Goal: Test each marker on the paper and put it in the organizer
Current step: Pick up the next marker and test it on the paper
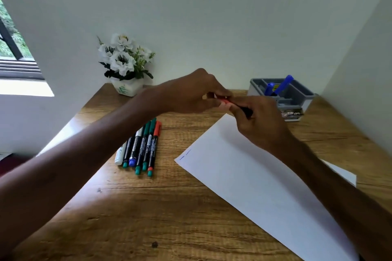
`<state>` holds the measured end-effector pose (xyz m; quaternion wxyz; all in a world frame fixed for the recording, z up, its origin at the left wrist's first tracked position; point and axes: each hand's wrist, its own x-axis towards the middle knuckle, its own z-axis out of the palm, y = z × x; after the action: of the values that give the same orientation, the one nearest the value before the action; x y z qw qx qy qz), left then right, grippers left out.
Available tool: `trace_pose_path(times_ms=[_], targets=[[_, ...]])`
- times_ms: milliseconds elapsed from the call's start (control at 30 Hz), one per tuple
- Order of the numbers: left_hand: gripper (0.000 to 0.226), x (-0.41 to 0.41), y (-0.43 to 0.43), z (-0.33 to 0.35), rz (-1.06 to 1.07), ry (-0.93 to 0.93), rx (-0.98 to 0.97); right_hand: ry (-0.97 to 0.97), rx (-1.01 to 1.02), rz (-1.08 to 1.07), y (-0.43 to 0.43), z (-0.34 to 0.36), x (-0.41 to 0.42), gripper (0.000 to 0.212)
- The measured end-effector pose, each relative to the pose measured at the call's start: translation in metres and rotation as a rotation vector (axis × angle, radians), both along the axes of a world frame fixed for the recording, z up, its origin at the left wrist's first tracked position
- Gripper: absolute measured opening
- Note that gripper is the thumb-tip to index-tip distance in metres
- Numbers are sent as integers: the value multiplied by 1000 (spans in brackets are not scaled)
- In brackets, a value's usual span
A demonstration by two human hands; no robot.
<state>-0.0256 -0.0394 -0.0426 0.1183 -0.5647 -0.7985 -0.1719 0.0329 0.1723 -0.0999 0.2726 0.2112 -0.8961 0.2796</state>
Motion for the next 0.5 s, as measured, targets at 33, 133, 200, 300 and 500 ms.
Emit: trace_pose_path(times_ms=[33,133,200,300,500], targets=[[28,1,0,2,-4,12,5,14,11,-22,1,0,0,29],[27,2,-1,7,-12,22,46,47,3,-44,3,2,1,39],[27,2,-1,6,-7,41,30,-11,-17,-28,3,1,-1,45],[25,-2,-1,2,15,23,-29,-153,-8,-48,1,-2,-3,54],[26,-9,-4,-2,36,9,-71,-262,-210,46,1,-3,1,22]])
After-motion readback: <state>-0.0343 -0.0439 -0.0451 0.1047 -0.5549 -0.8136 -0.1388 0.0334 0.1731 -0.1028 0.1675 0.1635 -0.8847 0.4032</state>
